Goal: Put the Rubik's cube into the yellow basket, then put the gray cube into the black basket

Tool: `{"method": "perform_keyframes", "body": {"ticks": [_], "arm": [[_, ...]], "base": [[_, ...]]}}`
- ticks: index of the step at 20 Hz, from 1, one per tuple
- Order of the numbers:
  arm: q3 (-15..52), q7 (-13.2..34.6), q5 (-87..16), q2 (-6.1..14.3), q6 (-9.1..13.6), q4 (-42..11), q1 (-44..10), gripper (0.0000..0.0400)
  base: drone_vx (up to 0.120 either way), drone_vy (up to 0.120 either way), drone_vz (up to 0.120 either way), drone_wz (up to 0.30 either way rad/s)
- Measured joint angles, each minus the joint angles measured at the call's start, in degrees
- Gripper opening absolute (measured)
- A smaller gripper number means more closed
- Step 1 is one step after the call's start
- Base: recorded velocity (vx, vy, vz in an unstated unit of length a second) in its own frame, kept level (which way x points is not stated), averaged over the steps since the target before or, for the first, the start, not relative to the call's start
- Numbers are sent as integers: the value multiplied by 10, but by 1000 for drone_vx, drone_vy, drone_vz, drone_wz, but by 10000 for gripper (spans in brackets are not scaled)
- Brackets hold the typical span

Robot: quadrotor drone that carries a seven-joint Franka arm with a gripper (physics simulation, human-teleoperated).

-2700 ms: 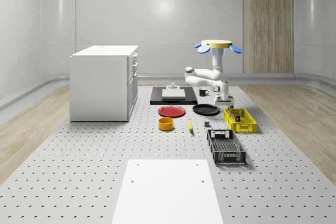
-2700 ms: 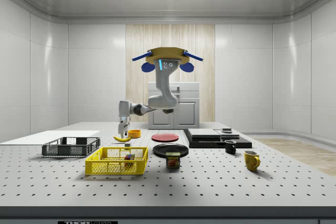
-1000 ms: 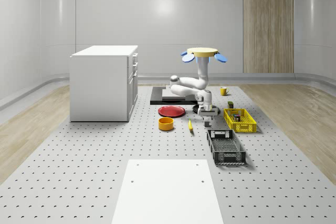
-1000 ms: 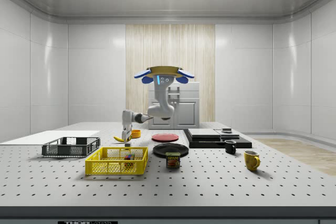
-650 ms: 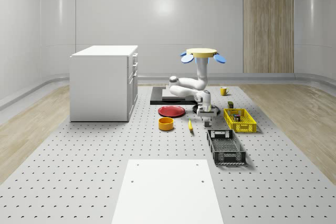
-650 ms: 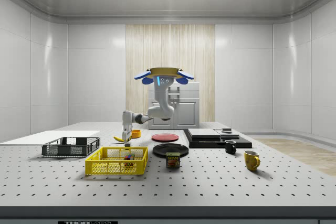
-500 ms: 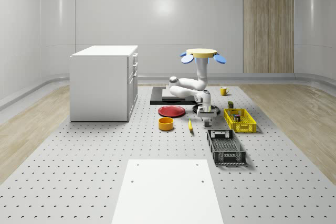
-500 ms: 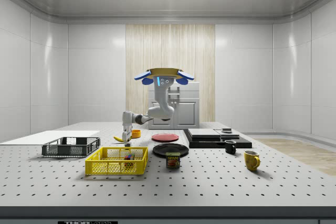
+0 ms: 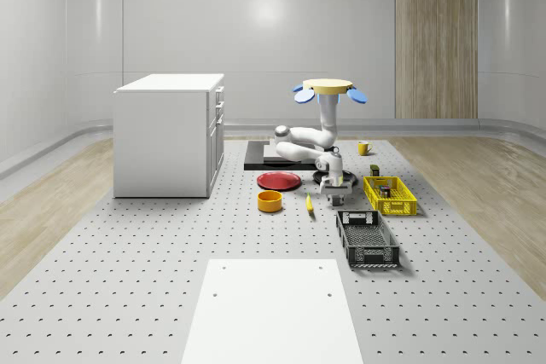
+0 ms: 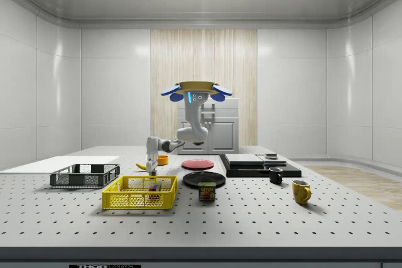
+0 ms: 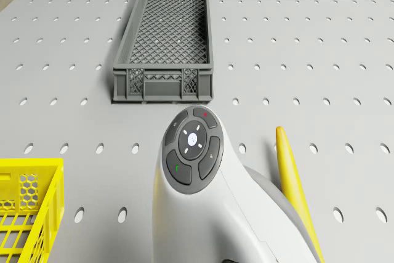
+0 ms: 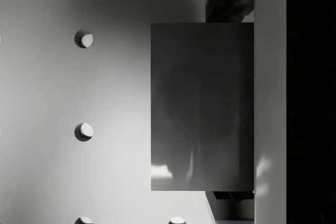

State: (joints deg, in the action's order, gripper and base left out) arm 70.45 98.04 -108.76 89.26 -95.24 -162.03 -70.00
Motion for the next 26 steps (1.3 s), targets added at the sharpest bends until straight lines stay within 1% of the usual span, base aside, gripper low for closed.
{"method": "perform_keyframes", "body": {"ticks": [1,3,5,8,13,17,23,26], "arm": [[-3,0,-3,0,-1,1,0,367],[-7,0,-7,-1,-1,2,-1,321],[-10,0,-10,-2,-2,3,-1,293],[-12,-1,-13,-4,-1,4,-1,270],[-13,-2,-14,-6,1,4,0,256],[6,-2,4,-8,10,-3,4,252],[57,-2,51,-10,30,-15,13,250],[76,-2,69,-10,36,-19,15,250]], "base": [[0,0,0,0],[0,0,0,0],[0,0,0,0],[0,0,0,0],[0,0,0,0],[0,0,0,0],[0,0,113,0],[0,0,120,0]]}}
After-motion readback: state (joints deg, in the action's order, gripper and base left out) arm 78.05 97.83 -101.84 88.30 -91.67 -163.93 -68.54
